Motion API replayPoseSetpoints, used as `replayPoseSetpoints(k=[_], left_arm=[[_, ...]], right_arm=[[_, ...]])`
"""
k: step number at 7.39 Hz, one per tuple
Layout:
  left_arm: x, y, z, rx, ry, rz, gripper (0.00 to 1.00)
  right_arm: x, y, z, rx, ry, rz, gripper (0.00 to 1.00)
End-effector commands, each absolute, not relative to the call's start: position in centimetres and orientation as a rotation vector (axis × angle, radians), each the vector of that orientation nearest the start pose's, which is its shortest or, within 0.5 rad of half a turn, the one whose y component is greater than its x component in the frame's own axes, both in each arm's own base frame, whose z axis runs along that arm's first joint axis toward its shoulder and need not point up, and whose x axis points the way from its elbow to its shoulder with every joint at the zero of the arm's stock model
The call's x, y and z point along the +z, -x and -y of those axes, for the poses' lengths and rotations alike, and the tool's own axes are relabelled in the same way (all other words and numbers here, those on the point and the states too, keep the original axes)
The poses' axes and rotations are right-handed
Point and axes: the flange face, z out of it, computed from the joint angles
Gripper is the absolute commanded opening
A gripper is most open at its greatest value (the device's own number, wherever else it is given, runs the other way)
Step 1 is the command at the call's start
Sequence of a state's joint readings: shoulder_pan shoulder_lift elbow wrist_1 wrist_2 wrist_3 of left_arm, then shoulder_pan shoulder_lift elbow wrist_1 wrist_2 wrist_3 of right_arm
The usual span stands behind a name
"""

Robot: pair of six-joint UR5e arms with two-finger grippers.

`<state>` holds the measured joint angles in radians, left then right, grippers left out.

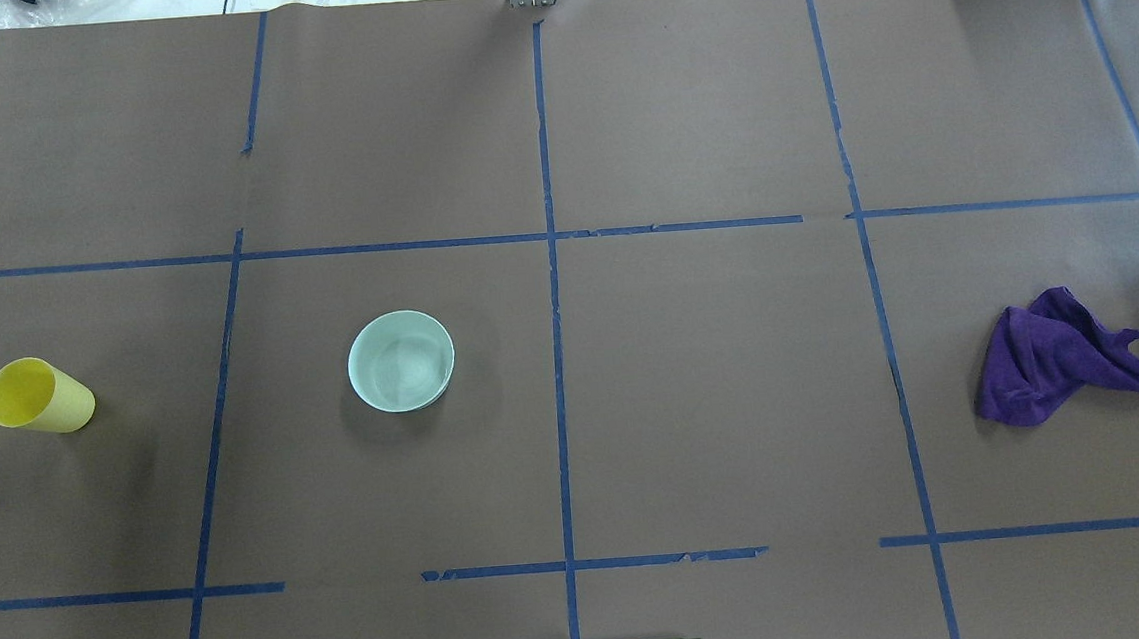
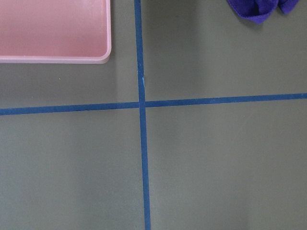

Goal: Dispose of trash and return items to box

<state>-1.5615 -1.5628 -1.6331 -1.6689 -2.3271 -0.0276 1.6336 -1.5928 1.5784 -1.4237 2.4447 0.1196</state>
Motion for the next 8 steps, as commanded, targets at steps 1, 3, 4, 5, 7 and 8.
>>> replayPoseSetpoints(k=[1,3,4,5,7,8], left_arm=[[60.9,6.0,49.9,0.045,-0.154,-0.758,1.0],[57.3,5.8,50.0,0.068,-0.217,-0.769,1.0],[55.8,5.7,50.0,0.083,-0.245,-0.769,1.0],[55.7,5.0,49.7,0.079,-0.24,-0.774,1.0],[57.0,2.0,47.5,0.082,-0.254,-0.796,1.0],[57.6,-1.2,45.2,0.044,-0.269,-0.84,1.0]], right_arm=[[64.3,-8.8,48.6,0.11,-0.102,0.873,1.0],[64.3,-8.7,48.5,0.109,-0.102,0.875,1.0],[64.2,-8.7,48.6,0.109,-0.104,0.877,1.0],[64.2,-8.7,48.6,0.108,-0.105,0.878,1.0],[64.0,-8.6,48.5,0.106,-0.108,0.883,1.0],[64.2,-8.6,48.3,0.107,-0.105,0.883,1.0]])
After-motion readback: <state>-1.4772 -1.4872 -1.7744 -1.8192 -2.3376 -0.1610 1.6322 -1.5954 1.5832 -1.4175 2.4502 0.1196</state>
